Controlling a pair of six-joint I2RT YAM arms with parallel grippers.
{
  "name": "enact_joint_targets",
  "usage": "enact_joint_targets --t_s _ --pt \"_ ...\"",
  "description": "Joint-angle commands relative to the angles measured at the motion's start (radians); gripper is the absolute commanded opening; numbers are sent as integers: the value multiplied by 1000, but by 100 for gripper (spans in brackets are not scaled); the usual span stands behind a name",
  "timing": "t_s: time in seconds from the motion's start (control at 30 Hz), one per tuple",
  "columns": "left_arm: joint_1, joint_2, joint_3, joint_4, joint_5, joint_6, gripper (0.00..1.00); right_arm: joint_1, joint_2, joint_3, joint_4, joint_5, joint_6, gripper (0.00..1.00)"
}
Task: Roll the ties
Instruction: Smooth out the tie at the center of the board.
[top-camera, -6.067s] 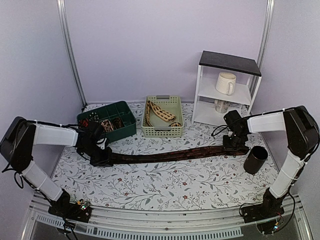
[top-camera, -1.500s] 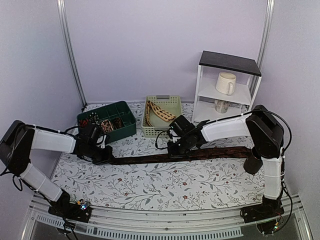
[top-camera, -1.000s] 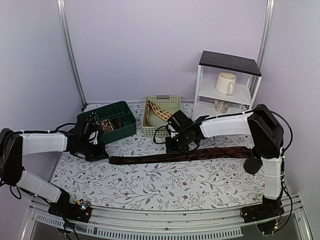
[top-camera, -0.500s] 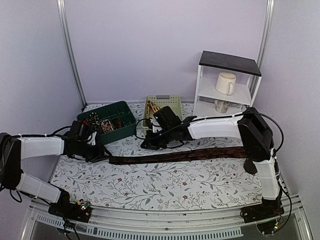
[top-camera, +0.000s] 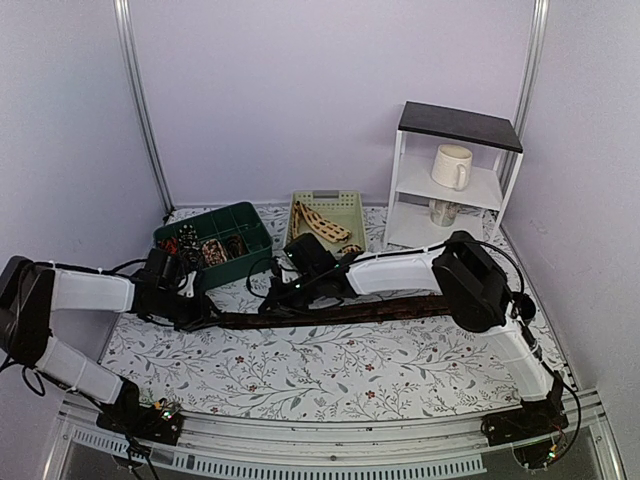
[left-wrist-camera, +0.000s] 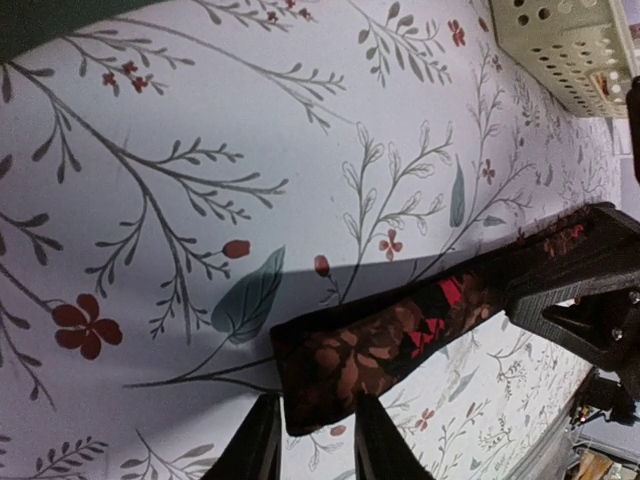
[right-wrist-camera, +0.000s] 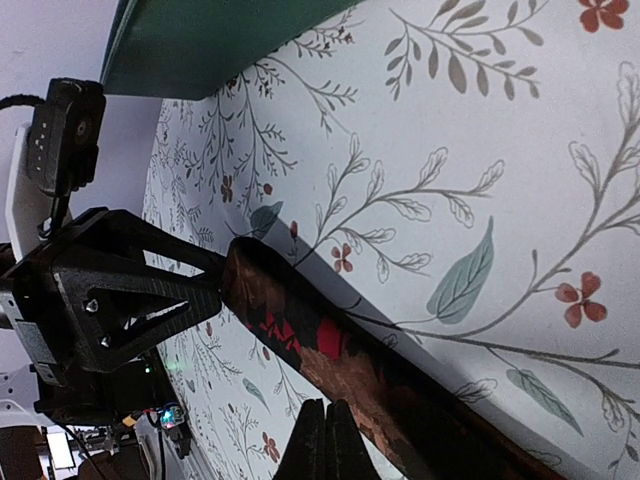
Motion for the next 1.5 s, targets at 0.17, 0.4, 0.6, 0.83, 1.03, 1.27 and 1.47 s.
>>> enact_joint_targets --t_s 0.17,0.4,0.6,0.83,1.03,1.27,1.47 --pt "11 59 8 32 5 16 25 6 98 64 -49 -31 -35 0" --pt "11 65 6 39 6 23 10 7 101 37 -126 17 -93 0" --pt "11 59 23 24 13 44 0 7 87 -13 -132 52 -127 0" --pt "10 20 50 -76 -24 41 0 8 63 -50 -121 72 -130 0" --pt "9 -9 12 -137 -59 18 0 31 53 -62 -175 93 -129 0" --pt "-1 -63 -37 -133 -47 -73 0 46 -61 -207 -156 160 -144 0" --pt "-1 -89 -44 -125 -43 -100 6 44 -67 -104 -187 145 -154 0"
